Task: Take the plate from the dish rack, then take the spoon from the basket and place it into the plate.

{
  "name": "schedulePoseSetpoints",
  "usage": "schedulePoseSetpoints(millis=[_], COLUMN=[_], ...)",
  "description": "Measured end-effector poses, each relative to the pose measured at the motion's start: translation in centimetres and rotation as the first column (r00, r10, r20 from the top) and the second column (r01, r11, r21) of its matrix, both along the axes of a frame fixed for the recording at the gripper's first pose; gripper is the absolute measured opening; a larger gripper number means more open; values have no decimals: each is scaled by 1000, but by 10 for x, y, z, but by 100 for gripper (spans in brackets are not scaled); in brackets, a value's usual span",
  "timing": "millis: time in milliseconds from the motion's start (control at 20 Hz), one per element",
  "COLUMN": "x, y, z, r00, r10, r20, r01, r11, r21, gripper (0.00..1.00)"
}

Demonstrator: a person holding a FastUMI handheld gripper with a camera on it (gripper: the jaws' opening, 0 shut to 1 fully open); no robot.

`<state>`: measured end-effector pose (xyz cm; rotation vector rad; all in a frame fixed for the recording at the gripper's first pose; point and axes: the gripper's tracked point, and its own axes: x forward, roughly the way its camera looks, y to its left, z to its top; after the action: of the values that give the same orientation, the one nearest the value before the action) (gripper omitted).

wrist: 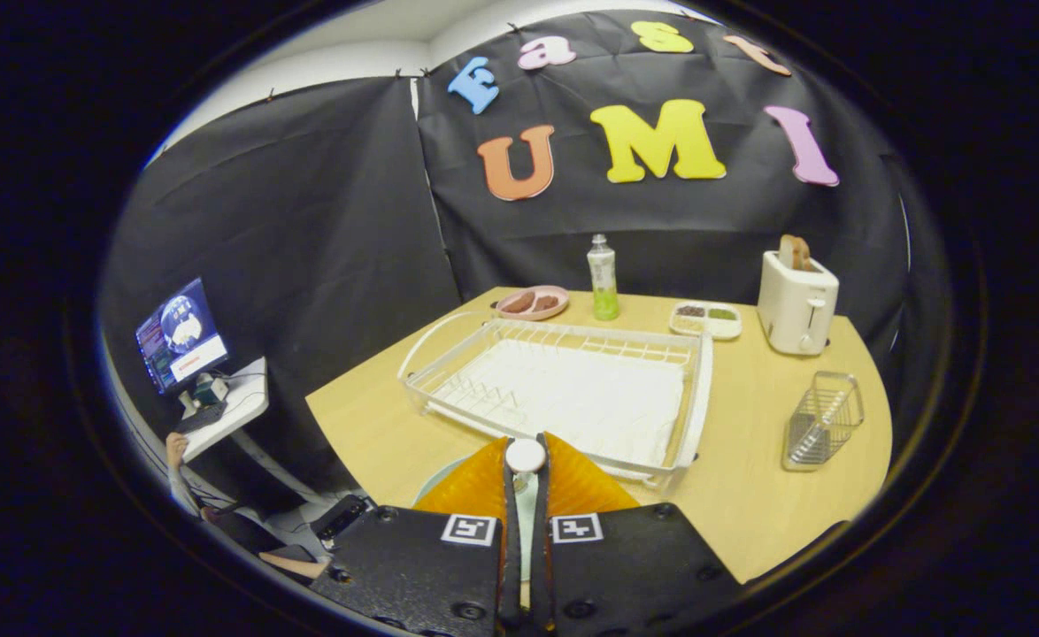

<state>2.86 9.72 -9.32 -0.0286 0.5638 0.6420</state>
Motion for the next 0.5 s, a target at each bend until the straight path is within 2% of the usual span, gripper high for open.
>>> schedulePoseSetpoints(millis=[300,500], x=[-4,-2], y=[23,32], z=[-31,-34], r00=[989,987], r10=[47,72], r20=[-137,-145], r01=[-44,-71], r11=[999,997], r21=[24,10], gripper=[10,13])
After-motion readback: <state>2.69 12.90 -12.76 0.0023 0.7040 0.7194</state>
